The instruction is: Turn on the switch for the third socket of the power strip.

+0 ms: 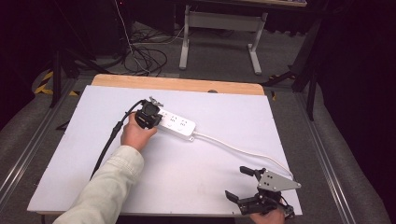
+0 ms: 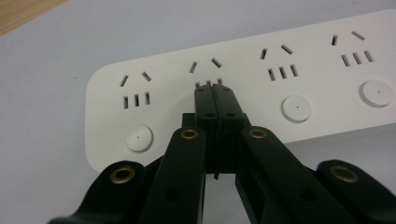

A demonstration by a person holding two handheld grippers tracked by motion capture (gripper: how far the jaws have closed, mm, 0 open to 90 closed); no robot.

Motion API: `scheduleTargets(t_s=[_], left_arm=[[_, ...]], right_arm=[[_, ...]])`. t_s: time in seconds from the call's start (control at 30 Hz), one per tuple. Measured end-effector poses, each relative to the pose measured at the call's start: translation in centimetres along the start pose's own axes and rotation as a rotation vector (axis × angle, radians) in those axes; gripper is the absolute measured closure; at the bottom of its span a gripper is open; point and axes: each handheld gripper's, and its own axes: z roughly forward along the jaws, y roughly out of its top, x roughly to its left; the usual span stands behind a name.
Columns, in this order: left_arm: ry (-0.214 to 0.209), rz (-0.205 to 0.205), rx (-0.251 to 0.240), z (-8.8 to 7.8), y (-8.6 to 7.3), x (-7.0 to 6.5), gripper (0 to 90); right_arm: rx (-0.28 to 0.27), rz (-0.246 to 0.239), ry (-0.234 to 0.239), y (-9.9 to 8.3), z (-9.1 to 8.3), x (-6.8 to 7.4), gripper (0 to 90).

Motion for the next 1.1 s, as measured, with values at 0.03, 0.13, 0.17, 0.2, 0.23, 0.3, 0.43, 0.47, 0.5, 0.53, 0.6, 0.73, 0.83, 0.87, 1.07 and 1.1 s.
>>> scheduleTargets(t_s=[0.03, 0.13, 0.17, 0.2, 0.23, 0.3, 0.43, 0.47, 0.5, 0.53, 0.6, 0.73, 0.83, 0.87, 1.07, 1.1], left_arm=[[-0.002, -0.003, 0.004, 0.0, 0.0, 0.0, 90.0], [-0.002, -0.001, 0.013, 0.0, 0.1, -0.1, 90.0], [-0.002, -0.002, 0.011, 0.0, 0.0, -0.1, 90.0], [0.001, 0.003, 0.008, 0.0, 0.0, -0.1, 90.0], [0.001, 0.002, 0.008, 0.0, 0.0, -0.1, 90.0], [-0.004, -0.002, 0.006, 0.0, 0.0, 0.0, 90.0], [-0.018, -0.046, -0.028, -0.6, 0.0, 0.0, 90.0], [-0.032, -0.055, -0.043, -0.8, 0.0, 0.1, 90.0], [-0.034, -0.053, -0.058, -1.1, 0.1, 0.2, 90.0], [-0.03, -0.046, -0.069, -1.5, 0.2, 0.3, 90.0], [-0.04, -0.05, -0.094, -2.3, 0.4, 0.3, 90.0], [-0.052, -0.044, -0.117, -3.5, 0.5, 0.3, 90.0], [-0.062, -0.037, -0.136, -4.5, 0.5, 0.5, 90.0], [-0.069, -0.045, -0.145, -4.8, 0.5, 0.5, 90.0], [-0.088, -0.038, -0.169, -6.3, 0.5, 0.3, 84.0], [-0.091, -0.029, -0.172, -6.5, 0.5, 0.2, 81.1]], right_arm=[[-0.001, 0.001, 0.002, 0.0, 0.0, 0.0, 6.7], [0.002, 0.002, 0.003, 0.0, 0.0, 0.0, 6.7], [0.002, 0.002, 0.004, 0.0, 0.0, 0.0, 6.7], [0.001, 0.002, 0.004, 0.0, 0.0, 0.0, 6.7], [0.0, 0.002, 0.004, 0.0, 0.0, 0.0, 6.7], [0.0, -0.001, 0.003, 0.0, 0.0, 0.0, 6.7], [-0.003, 0.005, 0.002, 0.0, 0.0, 0.0, 6.7], [-0.004, 0.005, 0.001, 0.0, 0.0, 0.0, 6.7], [-0.005, 0.004, 0.001, 0.0, 0.0, 0.0, 6.7], [-0.006, 0.003, 0.001, 0.0, 0.0, 0.0, 6.7], [-0.002, 0.003, 0.0, 0.0, 0.0, 0.0, 6.7], [-0.004, 0.002, -0.002, 0.1, 0.0, 0.0, 6.7], [-0.006, 0.002, -0.003, 0.1, 0.0, 0.0, 6.7], [-0.006, 0.002, -0.004, 0.1, 0.0, 0.0, 6.7], [-0.005, 0.004, -0.004, 0.1, 0.1, 0.0, 6.7], [-0.004, 0.003, -0.004, 0.1, 0.1, 0.0, 6.7]])
